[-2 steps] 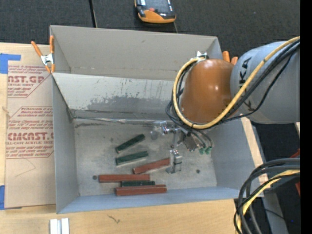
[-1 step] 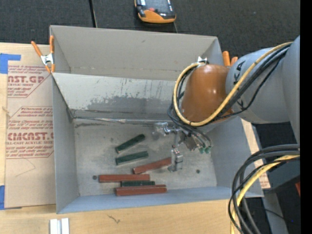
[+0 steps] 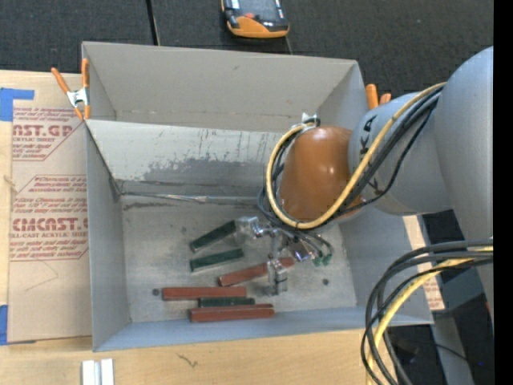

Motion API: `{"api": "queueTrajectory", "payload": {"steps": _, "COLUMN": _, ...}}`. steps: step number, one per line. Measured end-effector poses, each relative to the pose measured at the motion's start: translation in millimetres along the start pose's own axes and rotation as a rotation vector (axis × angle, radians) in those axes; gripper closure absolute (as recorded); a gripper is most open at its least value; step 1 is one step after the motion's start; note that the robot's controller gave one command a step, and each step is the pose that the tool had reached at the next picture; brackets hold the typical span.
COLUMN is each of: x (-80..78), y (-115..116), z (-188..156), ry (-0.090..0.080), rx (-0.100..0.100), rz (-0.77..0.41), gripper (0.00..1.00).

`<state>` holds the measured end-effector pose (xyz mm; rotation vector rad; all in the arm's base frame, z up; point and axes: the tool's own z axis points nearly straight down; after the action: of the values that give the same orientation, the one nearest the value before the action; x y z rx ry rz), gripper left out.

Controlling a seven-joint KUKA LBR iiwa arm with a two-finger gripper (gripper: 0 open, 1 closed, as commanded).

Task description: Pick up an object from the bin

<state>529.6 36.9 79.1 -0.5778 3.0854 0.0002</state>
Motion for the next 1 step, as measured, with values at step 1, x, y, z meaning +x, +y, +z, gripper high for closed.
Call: {"api": "queueTrajectory", "payload": {"steps": 1, "x": 6.1, "y": -13.6, "z": 8.3, "ry": -0.001, "rx": -0.002, "rz": 0.114, "gripper": 1.00}}
